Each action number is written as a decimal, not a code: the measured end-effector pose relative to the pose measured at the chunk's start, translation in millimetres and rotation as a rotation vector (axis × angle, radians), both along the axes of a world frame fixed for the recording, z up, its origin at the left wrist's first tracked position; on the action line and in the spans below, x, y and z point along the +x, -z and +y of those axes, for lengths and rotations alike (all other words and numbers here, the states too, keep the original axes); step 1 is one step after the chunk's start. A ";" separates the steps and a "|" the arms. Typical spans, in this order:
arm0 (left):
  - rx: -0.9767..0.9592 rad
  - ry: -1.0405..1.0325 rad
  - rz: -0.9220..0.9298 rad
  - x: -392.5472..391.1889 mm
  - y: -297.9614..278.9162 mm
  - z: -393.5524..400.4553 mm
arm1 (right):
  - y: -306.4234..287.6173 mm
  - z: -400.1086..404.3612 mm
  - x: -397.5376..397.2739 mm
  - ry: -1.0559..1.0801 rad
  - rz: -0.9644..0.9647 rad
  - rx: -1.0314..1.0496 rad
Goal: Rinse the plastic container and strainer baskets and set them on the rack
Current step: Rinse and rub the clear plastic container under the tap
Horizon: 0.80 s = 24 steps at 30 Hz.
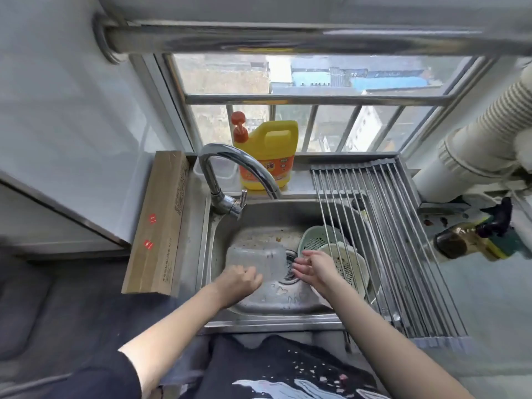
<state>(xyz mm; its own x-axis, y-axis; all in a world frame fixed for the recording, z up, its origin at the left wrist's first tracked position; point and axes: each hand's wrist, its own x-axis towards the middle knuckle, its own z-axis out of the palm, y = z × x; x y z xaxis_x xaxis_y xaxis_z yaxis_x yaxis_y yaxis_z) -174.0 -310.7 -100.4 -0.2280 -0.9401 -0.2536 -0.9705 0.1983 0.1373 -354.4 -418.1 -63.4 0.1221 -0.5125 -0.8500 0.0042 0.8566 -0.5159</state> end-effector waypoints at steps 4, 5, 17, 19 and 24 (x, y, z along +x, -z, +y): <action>-0.180 -0.495 0.195 -11.2 -36.9 -4.3 | -21.9 -22.5 -7.3 0.014 -0.073 -0.091; -0.162 -0.666 0.350 -7.7 -40.3 -5.5 | -29.4 -29.5 -7.7 0.010 -0.093 -0.126; -0.159 -1.226 1.325 24.9 -95.9 -27.6 | -134.9 -112.2 49.4 -0.183 -0.089 -0.810; -0.150 -1.221 1.381 25.5 -110.4 -35.9 | -149.6 -126.0 65.2 -0.274 -0.053 -0.975; -0.202 -1.189 1.489 25.9 -131.2 -47.4 | -168.3 -148.0 110.1 -0.644 0.118 -1.427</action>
<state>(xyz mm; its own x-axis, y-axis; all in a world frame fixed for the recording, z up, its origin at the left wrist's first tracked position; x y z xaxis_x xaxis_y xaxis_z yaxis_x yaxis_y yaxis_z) -148.1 -358.1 30.8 0.5624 -0.7384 -0.3722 0.2655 -0.2650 0.9270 -244.4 -566.1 104.9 0.5992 -0.7601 0.2514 -0.2531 -0.4778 -0.8413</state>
